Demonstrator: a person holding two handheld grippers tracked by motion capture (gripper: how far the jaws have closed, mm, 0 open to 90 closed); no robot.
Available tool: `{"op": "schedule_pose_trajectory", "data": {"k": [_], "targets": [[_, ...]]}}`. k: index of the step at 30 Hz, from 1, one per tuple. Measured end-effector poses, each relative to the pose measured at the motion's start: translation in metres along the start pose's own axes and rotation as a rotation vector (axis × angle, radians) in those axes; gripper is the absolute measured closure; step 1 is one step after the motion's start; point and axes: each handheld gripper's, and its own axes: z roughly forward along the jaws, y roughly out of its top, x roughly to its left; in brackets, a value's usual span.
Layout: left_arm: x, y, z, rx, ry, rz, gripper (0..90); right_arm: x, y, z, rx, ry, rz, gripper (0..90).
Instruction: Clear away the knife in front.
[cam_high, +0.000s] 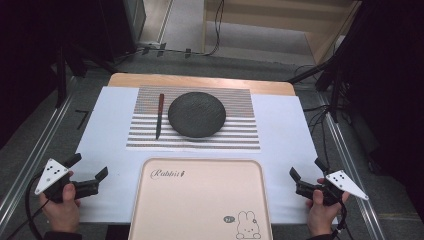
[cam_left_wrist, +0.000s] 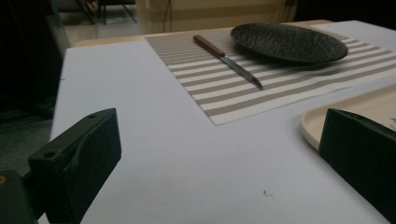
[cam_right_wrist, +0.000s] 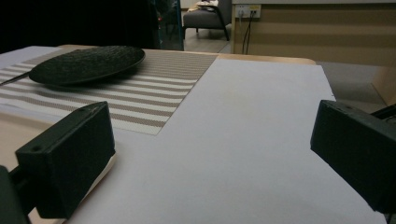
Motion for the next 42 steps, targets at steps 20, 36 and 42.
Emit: {"op": "schedule_pose_trajectory", "data": {"k": [20, 36, 42], "targets": [[-0.028, 0.031, 0.010, -0.003, -0.059, 0.002, 0.0, 0.002, -0.002, 0.000, -0.013, 0.023, -0.010, 0.0], [-0.035, 0.060, 0.038, -0.008, -0.129, 0.022, 0.0, 0.003, -0.002, 0.000, -0.010, 0.024, -0.012, 0.0], [-0.036, 0.072, 0.048, -0.022, -0.149, 0.045, 0.0, 0.003, -0.002, 0.000, -0.010, 0.023, -0.013, 0.0]]}}
